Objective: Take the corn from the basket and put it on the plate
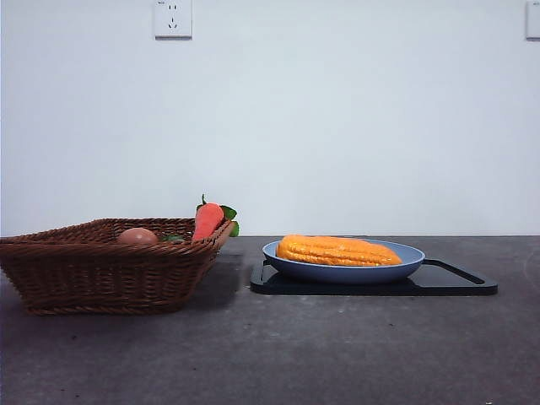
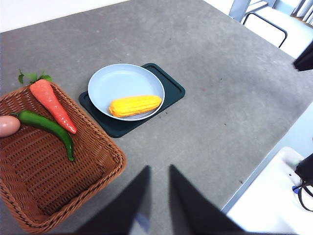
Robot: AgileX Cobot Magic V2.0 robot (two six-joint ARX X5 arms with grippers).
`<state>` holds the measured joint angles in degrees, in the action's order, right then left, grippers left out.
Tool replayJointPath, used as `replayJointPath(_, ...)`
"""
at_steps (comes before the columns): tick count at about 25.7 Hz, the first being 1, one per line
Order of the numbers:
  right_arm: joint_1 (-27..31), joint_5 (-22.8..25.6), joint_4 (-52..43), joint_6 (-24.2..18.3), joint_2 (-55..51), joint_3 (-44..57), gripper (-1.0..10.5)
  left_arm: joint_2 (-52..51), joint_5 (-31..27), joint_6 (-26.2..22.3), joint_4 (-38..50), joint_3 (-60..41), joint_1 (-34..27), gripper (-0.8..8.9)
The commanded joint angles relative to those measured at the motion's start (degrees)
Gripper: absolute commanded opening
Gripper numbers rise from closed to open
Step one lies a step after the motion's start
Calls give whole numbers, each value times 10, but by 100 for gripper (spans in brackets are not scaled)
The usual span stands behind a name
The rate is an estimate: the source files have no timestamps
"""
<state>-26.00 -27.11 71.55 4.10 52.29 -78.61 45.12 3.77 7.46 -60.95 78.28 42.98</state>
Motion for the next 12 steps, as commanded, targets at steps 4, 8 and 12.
replayJointPath(4, -5, 1, -18, 8, -14, -10, 2, 5, -2, -6, 7, 11, 5, 7)
replayJointPath(8, -5, 2, -31, 64, -23, -10, 2, 5, -2, -5, 7, 11, 5, 8)
replayJointPath(12, -5, 2, -56, 63, -23, -10, 2, 7, -2, -5, 7, 11, 5, 8)
